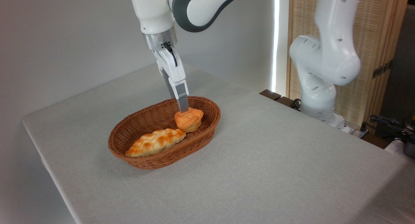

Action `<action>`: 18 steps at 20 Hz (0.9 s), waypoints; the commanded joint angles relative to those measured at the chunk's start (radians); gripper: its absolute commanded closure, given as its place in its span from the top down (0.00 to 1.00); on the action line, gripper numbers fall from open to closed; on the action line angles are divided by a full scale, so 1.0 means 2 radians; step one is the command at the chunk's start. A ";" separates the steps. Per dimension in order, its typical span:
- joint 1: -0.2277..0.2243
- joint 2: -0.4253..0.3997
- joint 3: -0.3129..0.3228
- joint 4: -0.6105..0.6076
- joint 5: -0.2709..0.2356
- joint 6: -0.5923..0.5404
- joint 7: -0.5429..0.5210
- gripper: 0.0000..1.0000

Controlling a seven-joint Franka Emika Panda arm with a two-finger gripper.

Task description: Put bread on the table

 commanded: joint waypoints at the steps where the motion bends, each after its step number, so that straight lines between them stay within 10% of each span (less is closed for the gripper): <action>1: 0.000 -0.007 0.001 -0.015 0.010 0.011 0.002 1.00; 11: 0.001 0.008 -0.005 -0.055 0.037 0.062 0.003 0.99; 14: 0.003 0.010 -0.006 -0.056 0.056 0.064 0.004 0.52; 18: 0.003 0.014 -0.006 -0.056 0.063 0.064 0.004 0.41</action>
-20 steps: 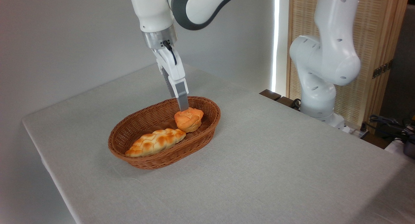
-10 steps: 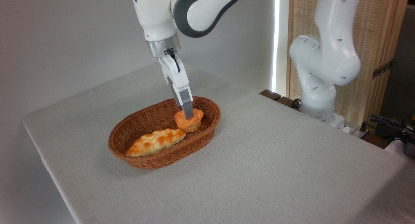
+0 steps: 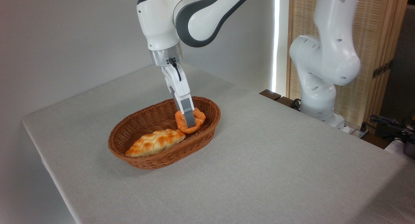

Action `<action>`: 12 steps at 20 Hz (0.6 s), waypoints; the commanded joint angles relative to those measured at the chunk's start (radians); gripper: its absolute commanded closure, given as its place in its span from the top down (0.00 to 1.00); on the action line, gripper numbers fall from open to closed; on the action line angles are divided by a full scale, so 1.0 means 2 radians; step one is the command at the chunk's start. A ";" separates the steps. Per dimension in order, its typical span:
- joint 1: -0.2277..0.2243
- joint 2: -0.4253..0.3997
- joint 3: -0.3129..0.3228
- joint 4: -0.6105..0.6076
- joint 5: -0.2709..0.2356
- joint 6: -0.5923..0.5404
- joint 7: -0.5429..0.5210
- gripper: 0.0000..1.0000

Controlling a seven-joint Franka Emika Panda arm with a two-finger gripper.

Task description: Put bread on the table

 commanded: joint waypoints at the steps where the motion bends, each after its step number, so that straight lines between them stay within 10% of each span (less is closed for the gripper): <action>1: 0.002 0.004 -0.001 -0.005 0.006 0.014 0.003 0.41; 12: 0.010 -0.001 0.001 0.020 0.007 0.003 0.000 0.28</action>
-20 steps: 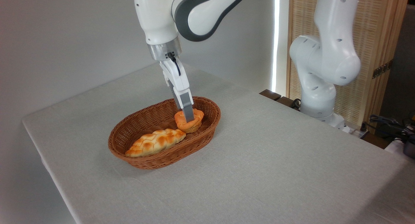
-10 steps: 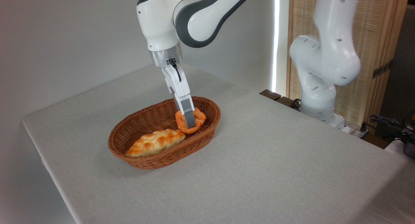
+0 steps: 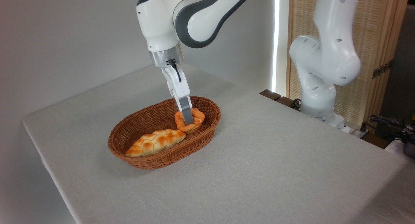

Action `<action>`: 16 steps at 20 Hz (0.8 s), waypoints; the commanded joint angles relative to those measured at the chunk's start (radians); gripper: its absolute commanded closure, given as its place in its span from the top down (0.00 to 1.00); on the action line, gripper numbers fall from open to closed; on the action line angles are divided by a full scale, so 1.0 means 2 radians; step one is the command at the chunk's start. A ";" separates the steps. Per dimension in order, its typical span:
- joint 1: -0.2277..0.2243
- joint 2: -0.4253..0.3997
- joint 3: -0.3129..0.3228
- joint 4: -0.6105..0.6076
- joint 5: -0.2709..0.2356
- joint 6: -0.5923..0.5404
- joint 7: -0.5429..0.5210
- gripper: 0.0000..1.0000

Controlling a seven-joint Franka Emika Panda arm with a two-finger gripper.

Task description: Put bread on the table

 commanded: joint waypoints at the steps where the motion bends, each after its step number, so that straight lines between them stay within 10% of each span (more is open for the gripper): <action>1: 0.021 -0.001 0.001 0.038 0.004 -0.013 0.000 0.28; 6: 0.039 0.000 0.028 0.116 0.009 -0.085 0.006 0.28; 16: 0.042 0.031 0.098 0.163 0.186 -0.063 0.046 0.29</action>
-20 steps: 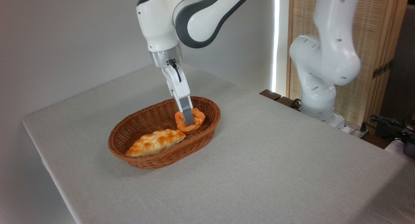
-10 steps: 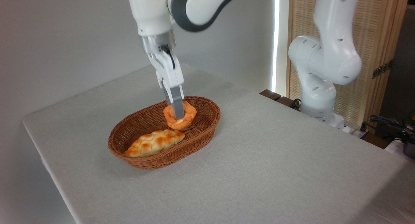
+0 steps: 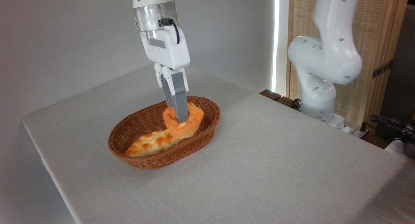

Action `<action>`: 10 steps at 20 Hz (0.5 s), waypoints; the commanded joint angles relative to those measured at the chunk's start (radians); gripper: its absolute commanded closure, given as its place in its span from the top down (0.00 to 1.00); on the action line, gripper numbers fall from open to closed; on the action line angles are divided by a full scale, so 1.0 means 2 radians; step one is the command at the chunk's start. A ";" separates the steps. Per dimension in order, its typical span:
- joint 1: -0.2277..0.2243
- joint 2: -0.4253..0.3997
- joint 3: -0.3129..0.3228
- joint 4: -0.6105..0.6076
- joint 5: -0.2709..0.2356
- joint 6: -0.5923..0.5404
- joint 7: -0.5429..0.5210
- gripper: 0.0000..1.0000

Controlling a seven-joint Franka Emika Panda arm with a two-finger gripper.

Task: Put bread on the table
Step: 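Lift the bun out of the basket and carry it beside the basket, then lower the bun onto the tabletop and open the gripper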

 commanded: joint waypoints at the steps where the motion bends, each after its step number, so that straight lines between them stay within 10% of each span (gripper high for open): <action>1: -0.002 0.050 0.025 0.011 0.060 0.058 0.005 0.29; 7: -0.001 0.112 0.041 0.011 0.060 0.147 0.005 0.40; 10: -0.002 0.132 0.027 0.011 0.058 0.163 -0.003 0.63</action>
